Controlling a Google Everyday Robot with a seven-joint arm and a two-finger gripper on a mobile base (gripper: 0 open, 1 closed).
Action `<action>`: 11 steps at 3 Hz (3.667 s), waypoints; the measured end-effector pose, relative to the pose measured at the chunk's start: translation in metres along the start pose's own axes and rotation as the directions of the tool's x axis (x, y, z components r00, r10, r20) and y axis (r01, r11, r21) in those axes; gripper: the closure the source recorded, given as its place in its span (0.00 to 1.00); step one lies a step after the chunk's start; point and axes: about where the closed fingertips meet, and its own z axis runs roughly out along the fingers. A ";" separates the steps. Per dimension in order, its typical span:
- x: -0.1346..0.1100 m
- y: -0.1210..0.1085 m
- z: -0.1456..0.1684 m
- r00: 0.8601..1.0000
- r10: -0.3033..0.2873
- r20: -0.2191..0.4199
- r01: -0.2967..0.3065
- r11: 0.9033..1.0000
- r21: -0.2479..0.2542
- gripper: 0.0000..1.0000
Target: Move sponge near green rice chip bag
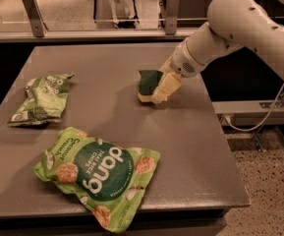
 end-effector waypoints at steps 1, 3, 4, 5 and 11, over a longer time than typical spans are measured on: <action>-0.008 -0.004 -0.028 0.999 -0.043 0.024 0.044 0.998 -0.036 1.00; -0.028 0.022 -0.049 0.982 -0.116 0.147 0.134 0.983 -0.124 1.00; -0.037 0.060 -0.048 0.975 -0.125 0.181 0.162 0.964 -0.209 1.00; -0.047 0.089 -0.052 0.971 -0.142 0.192 0.188 0.950 -0.248 1.00; -0.082 0.175 -0.054 0.923 -0.260 0.282 0.366 0.820 -0.441 0.81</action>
Offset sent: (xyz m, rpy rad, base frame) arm -0.0216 -0.0206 0.0762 0.1302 -0.0270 0.1940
